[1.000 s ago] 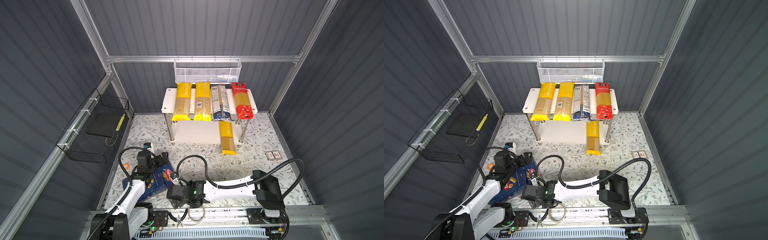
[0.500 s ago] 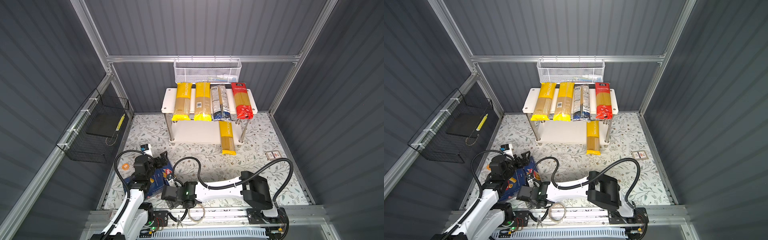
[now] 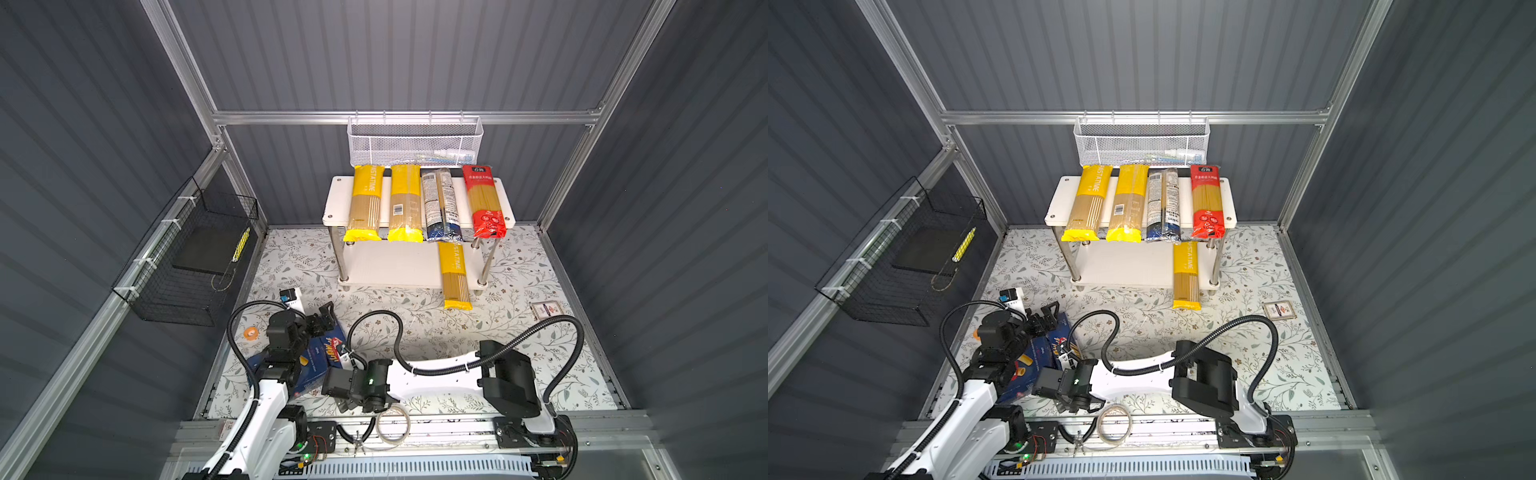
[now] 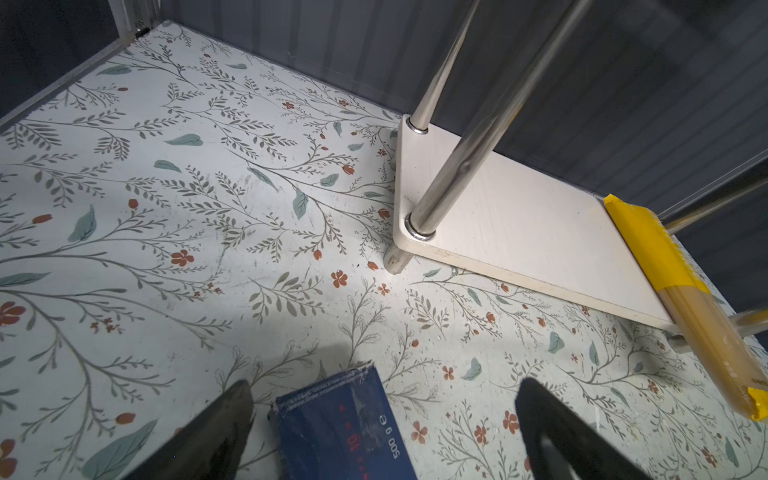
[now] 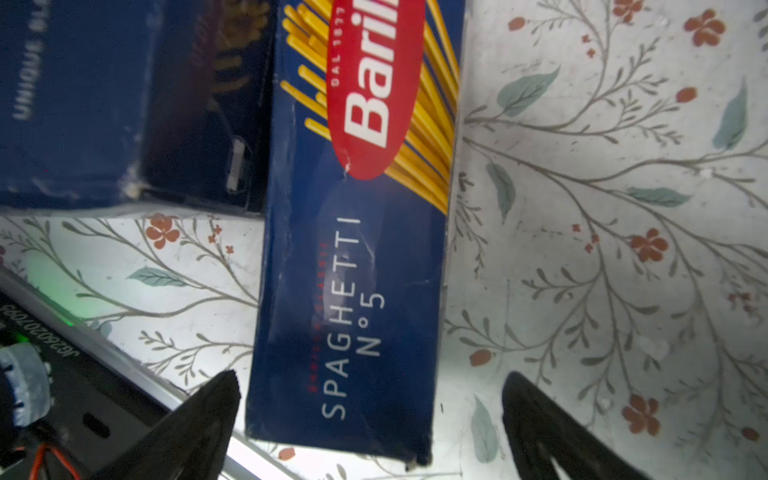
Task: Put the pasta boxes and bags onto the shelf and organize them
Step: 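Close the right gripper around the blue Barilla Spaghetti No.5 box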
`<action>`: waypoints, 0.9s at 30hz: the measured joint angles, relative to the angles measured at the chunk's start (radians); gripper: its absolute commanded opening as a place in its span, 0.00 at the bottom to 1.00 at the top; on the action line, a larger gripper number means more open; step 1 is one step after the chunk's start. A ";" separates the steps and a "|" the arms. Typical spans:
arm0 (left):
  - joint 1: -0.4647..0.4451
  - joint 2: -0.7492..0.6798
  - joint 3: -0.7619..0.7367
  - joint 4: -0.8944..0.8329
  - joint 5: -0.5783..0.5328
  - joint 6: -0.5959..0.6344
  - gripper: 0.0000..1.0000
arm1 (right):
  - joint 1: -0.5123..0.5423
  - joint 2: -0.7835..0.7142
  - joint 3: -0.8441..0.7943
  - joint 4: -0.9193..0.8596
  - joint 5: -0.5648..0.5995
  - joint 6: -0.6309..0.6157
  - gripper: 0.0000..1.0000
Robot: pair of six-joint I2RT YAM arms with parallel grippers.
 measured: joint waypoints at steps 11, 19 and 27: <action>0.000 -0.005 0.000 -0.021 -0.039 0.000 1.00 | -0.014 0.026 0.009 0.009 -0.039 -0.022 0.99; 0.000 -0.005 -0.001 -0.019 -0.037 0.000 1.00 | -0.040 0.038 0.009 0.031 -0.092 -0.023 0.99; 0.000 -0.004 -0.005 -0.017 -0.034 0.000 1.00 | -0.050 0.082 0.051 0.001 -0.094 -0.024 0.99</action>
